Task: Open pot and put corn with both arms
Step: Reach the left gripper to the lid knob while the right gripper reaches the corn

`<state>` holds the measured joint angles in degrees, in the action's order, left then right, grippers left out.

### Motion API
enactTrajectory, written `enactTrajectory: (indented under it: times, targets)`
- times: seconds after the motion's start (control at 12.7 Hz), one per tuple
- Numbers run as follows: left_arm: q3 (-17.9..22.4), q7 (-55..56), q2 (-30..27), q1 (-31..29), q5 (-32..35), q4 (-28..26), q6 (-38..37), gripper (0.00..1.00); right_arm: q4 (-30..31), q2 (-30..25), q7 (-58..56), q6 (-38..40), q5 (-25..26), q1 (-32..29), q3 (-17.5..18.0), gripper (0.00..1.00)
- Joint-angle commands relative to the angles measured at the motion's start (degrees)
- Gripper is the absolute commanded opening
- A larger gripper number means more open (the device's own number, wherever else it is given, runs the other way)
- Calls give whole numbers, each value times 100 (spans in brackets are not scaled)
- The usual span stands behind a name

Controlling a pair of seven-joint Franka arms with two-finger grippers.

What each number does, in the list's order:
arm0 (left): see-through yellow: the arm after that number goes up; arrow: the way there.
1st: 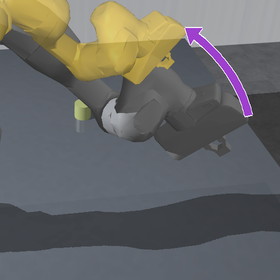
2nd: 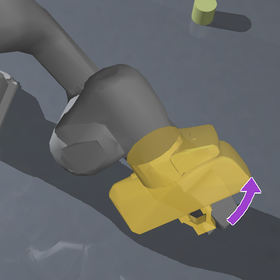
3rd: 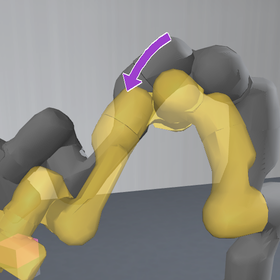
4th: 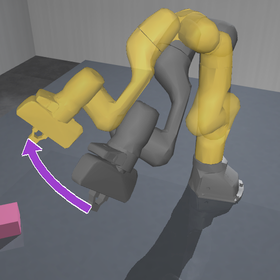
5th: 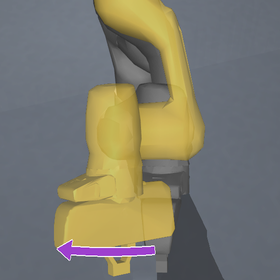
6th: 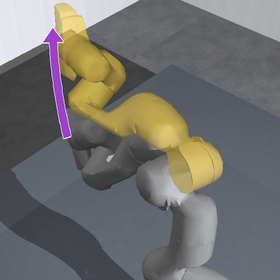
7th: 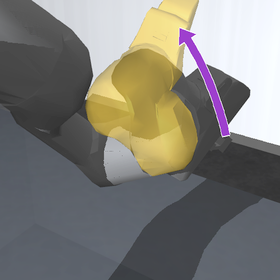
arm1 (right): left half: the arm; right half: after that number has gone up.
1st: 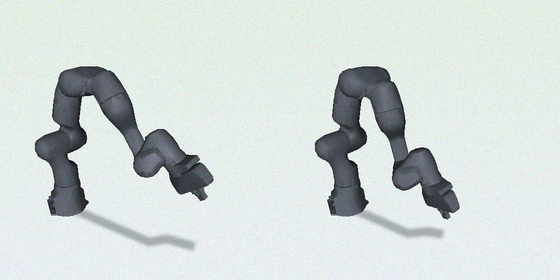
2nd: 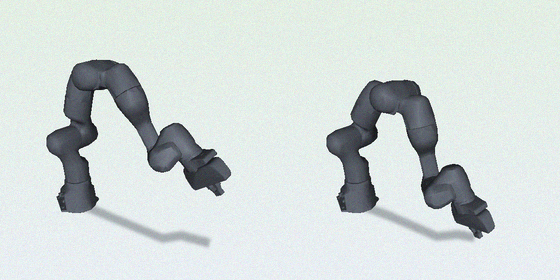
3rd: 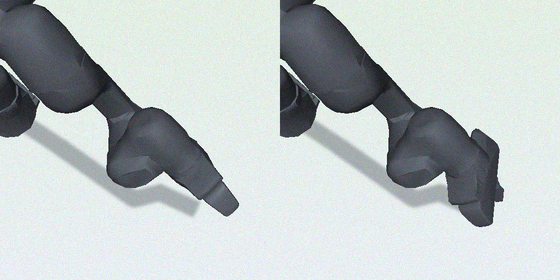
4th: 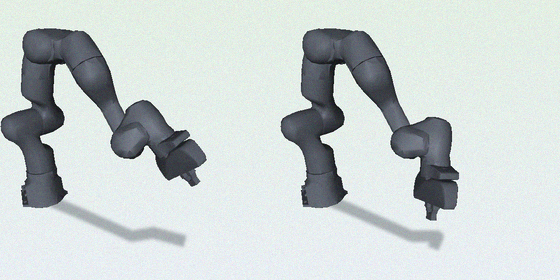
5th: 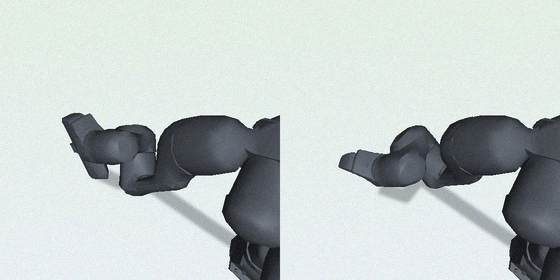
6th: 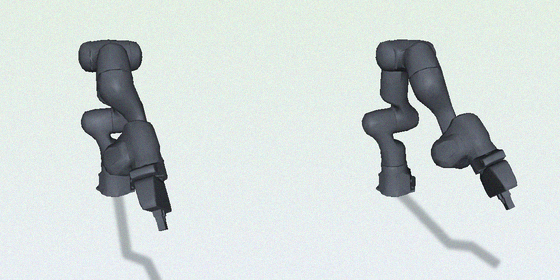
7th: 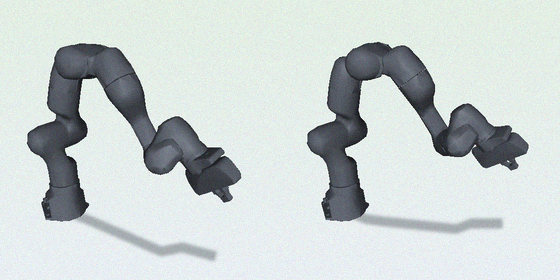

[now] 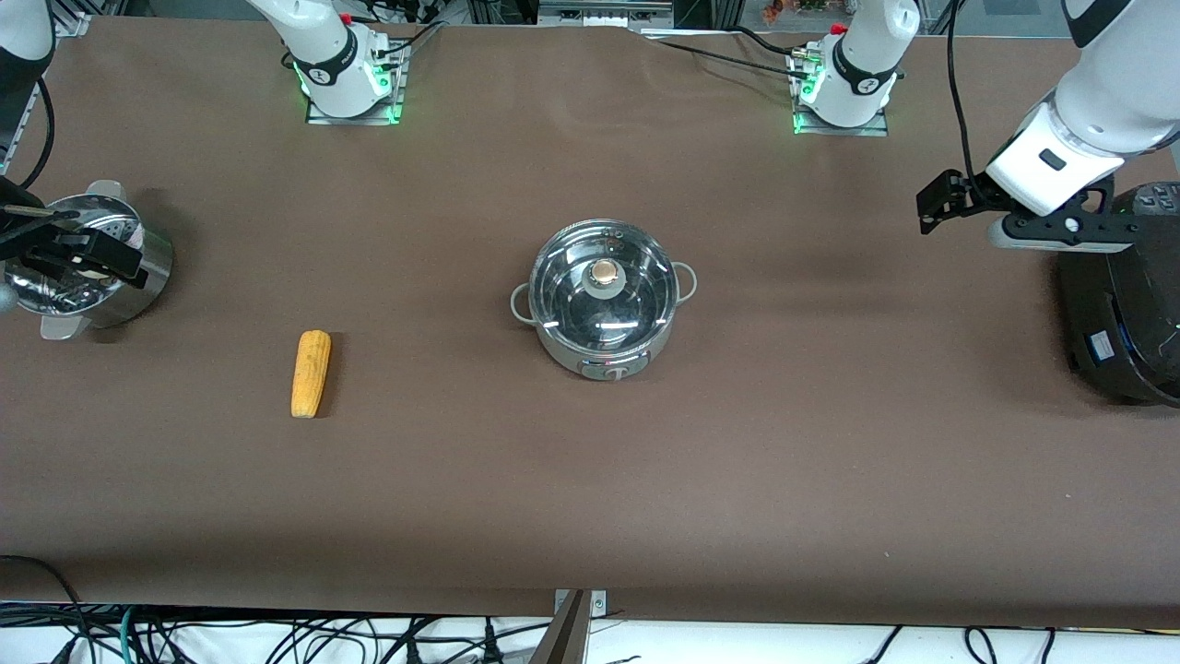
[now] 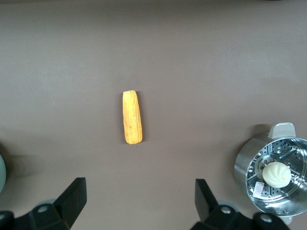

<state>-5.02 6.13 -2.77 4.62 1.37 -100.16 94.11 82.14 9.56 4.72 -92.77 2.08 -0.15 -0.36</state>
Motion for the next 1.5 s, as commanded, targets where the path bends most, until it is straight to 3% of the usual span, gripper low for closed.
enactTrajectory:
  times: [0.0, 0.24, 0.71, 0.95, 1.18, 1.42]
  targets:
    - [-113, -16, 232, 433, 30, 277, -138, 100, -128, 46, -59, 75, -15, -82, 71, 100]
    - [-140, 421, 829, 1004, -277, 882, -138, 100, -128, 46, -59, 75, -15, -82, 71, 100]
    - [-131, 3874, 2593, 2771, -585, 2384, 19, 100, -76, 81, 11, 22, 38, -91, 62, 100]
    - [-131, 3896, 3193, 3089, -559, 2519, 588, 100, -84, 432, 20, -83, 126, -56, 71, 100]
    - [-122, 3861, 3677, 3326, -489, 2501, 1406, 100, -66, 1256, -50, -477, 3, -73, 88, 100]
    - [-122, 3808, 3871, 3387, -436, 2466, 1567, 100, -5, 2346, -41, -1434, -391, -64, 97, 100]
